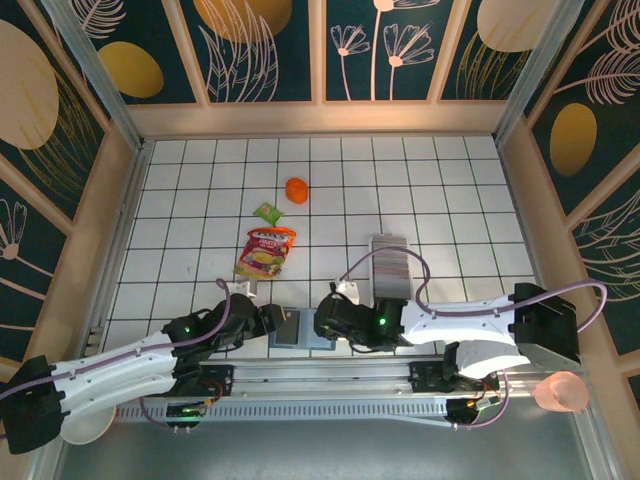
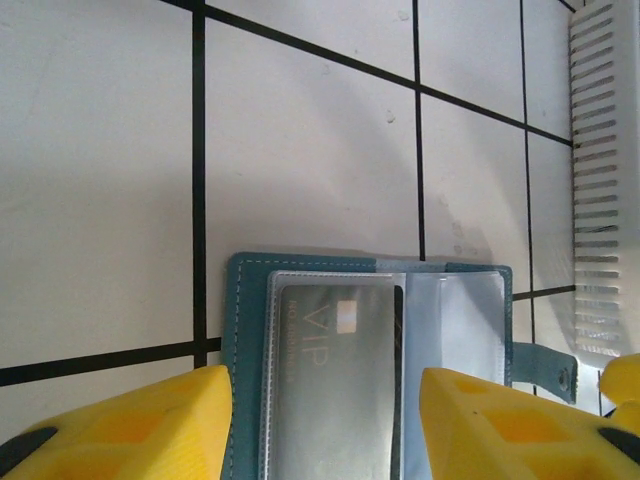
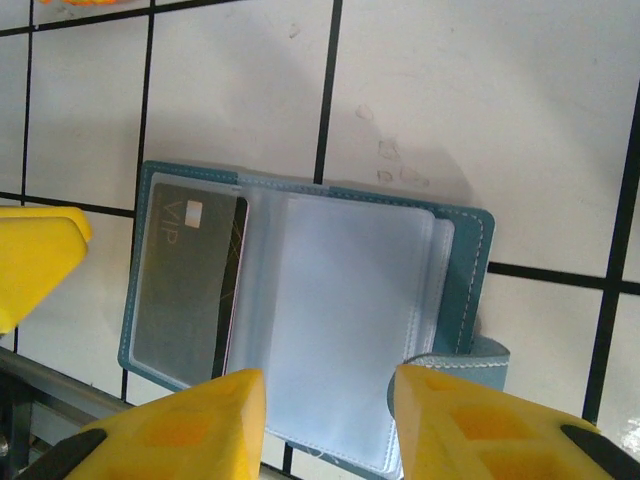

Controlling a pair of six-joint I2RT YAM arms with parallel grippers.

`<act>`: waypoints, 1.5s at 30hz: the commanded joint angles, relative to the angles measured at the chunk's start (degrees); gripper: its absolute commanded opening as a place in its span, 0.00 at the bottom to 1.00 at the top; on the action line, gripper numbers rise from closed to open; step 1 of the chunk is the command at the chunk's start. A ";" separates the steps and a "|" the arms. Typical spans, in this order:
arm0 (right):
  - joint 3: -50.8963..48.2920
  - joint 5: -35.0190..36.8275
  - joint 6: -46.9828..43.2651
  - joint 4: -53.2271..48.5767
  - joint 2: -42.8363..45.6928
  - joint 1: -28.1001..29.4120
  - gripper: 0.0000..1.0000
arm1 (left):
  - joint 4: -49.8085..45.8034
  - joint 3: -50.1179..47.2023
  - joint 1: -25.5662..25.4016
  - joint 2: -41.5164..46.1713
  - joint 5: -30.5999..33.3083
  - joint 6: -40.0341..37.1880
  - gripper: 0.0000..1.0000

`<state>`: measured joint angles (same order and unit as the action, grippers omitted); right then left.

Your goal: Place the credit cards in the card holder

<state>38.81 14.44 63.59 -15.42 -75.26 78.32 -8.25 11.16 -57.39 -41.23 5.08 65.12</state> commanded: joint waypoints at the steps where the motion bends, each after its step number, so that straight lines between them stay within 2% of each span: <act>1: -0.99 -0.18 2.84 0.51 -1.09 1.14 0.39 | -0.07 0.56 -0.27 0.41 -1.44 -0.61 0.48; 7: 0.44 -2.22 2.69 2.70 -4.95 1.54 0.39 | 4.91 -0.61 -0.27 -3.28 -5.53 -1.73 0.39; 12: 1.85 -2.64 2.93 2.17 -7.45 1.92 0.39 | 7.90 -1.58 -0.22 -6.79 -7.54 -2.08 0.38; 17: 2.69 -2.05 3.36 0.64 -8.43 1.91 0.39 | 6.64 -2.18 -0.27 -7.82 -6.30 -1.93 0.38; 22: 4.08 3.30 4.06 -4.23 -5.15 2.34 0.41 | 4.65 -2.59 -0.27 -5.87 -5.27 -1.28 0.38; 26: 4.21 4.40 2.95 -5.44 -1.40 2.35 0.44 | 4.82 -3.31 -0.27 -4.50 -5.71 -0.38 0.38; 31: 4.35 1.67 1.90 -3.02 -0.47 3.77 0.44 | 2.24 -2.88 -0.27 -3.10 -4.78 -0.40 0.38; 36: 6.14 -1.32 1.09 0.20 -5.23 5.45 0.43 | -0.35 -2.46 -0.25 -1.77 -3.59 -0.61 0.38; 45: 5.71 -2.22 2.64 1.71 -10.42 4.34 0.43 | 1.99 -2.95 -0.22 -3.51 -7.55 -0.96 0.38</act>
<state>43.79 11.90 65.32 -14.09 -85.03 83.22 -6.02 8.49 -57.36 -44.45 -0.62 64.14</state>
